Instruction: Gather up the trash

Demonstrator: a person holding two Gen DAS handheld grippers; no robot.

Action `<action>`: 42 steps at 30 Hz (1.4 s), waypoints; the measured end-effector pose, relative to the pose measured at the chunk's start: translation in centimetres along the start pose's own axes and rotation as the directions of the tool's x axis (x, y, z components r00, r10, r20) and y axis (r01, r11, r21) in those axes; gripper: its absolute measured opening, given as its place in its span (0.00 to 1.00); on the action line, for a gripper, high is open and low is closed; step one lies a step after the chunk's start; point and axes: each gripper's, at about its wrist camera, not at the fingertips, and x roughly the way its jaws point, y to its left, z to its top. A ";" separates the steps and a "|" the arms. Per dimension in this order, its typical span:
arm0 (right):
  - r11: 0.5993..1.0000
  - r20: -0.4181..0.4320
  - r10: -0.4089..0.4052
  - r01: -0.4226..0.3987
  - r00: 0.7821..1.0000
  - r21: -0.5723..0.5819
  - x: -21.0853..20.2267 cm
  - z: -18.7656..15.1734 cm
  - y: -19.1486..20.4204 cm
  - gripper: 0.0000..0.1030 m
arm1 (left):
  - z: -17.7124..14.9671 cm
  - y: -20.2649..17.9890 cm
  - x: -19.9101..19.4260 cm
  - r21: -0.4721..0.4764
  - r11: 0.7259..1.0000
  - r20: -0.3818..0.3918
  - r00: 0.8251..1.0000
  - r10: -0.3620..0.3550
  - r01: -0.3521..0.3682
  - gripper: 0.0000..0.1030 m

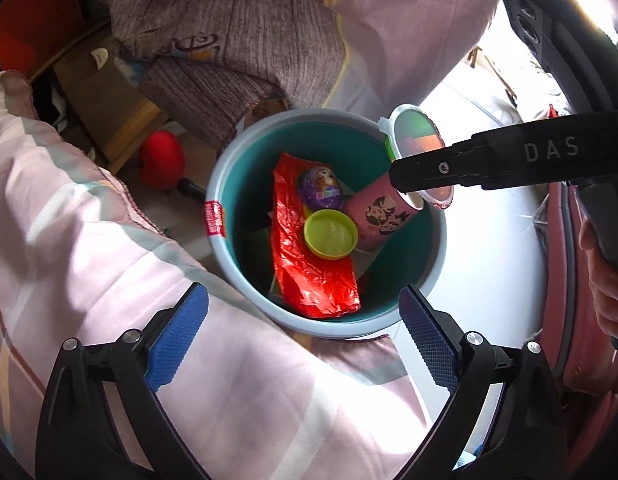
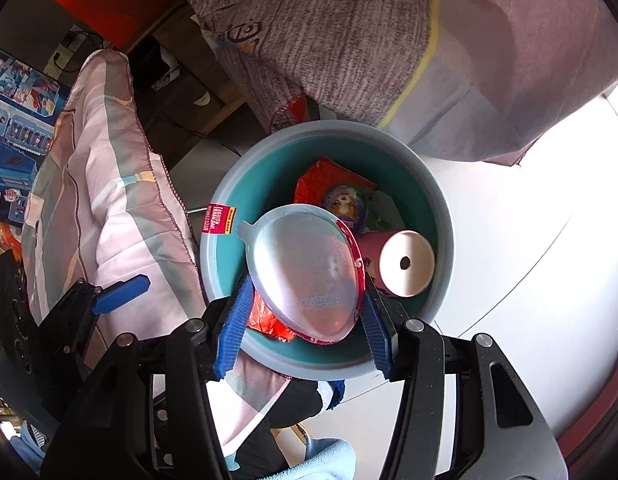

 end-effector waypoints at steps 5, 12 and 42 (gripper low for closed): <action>1.000 -0.006 -0.003 0.003 1.000 0.006 0.0 0.3 0.5 0.60 | 0.0 0.7 -0.8 -0.020 1.000 0.016 1.000 0.004 -0.004 0.94; 1.000 -0.002 -0.018 0.018 1.000 0.010 -0.8 0.0 0.8 0.74 | -0.3 1.4 -1.7 -0.032 0.999 0.027 0.999 0.021 -0.020 0.95; 0.986 0.193 -0.131 0.149 0.972 -0.080 -9.2 -10.2 4.7 0.93 | -6.6 1.5 -10.4 -0.127 0.988 0.140 0.984 0.109 -0.092 0.96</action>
